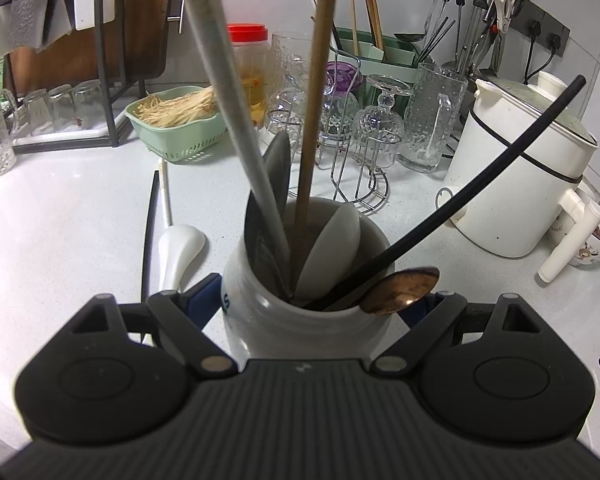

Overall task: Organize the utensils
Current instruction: 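Carry the wooden chopstick with the left tool over the white mug, then lower the wooden chopstick into the white mug and open the left tool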

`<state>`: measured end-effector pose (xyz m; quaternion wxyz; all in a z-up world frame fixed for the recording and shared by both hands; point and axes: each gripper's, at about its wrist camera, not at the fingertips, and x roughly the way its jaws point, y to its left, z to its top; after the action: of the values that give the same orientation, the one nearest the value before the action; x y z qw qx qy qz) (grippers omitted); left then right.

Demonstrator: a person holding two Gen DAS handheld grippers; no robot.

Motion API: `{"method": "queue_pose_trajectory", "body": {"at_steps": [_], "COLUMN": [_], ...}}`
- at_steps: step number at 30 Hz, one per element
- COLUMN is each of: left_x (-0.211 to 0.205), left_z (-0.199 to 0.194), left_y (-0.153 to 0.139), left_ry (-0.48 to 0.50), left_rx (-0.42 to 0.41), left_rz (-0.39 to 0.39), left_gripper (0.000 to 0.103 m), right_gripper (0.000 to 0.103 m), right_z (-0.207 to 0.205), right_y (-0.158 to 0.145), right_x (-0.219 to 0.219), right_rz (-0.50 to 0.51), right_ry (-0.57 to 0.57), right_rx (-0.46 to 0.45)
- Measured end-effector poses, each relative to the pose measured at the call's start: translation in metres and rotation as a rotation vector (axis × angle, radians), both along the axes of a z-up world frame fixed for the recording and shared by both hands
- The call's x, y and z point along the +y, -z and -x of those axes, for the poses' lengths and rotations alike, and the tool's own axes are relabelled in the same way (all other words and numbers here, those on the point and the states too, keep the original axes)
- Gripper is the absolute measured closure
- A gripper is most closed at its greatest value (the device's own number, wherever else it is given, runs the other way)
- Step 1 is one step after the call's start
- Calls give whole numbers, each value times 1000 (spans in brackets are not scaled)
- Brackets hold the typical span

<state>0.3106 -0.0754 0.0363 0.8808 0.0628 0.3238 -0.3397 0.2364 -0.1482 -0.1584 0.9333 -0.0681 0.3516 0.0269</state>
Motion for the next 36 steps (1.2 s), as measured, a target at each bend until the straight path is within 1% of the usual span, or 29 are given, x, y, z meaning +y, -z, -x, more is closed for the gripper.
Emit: {"method": "queue_pose_trajectory", "body": {"at_steps": [2,4,9,12,14,17,19,21,24,26,29,32,36], "left_x": [-4,-7,-10,-11,-9,-10,-10,-13,-18,-22,-25,-31,-38], "left_z": [-1,-1,2,5,2,-3,-5,-6,-13,-15,-21,-23,-24], "left_y": [-3,-6,-15,-22,-25,-18,-14,-13,-12,-12,-11,-8,14], "left_ry": [25,47,96,108,110,97,101,105,117,115,125,130,143], "left_rx": [3,20,97,87,111,121,133,136,168,162,177,171,217], "left_rz": [-37,-55,-68,-91,-81,-98,-82,-84,-81,-102,-105,-126,-173], "left_gripper": [96,96,96,96,96,96,96,96,96,96,96,96,96], "right_gripper": [12,12,11,11,11,11,11,11,11,11,11,11,11], "right_z": [-1,-1,-3,-5,-6,-6,-6,-7,-7,-8,-8,-8,-7], "right_y": [0,0,0,0,0,0,0,-1,-1,-1,0,0,0], "right_x": [0,1,0,0,1,1,1,2,2,2,2,2,2], "right_rz": [0,2,4,6,6,6,7,7,8,10,11,11,11], "right_ry": [4,3,-4,-6,-7,-7,-8,-8,-7,-8,-11,-11,-12], "right_rx": [1,-1,1,3,4,5,4,5,6,7,6,6,4]}}
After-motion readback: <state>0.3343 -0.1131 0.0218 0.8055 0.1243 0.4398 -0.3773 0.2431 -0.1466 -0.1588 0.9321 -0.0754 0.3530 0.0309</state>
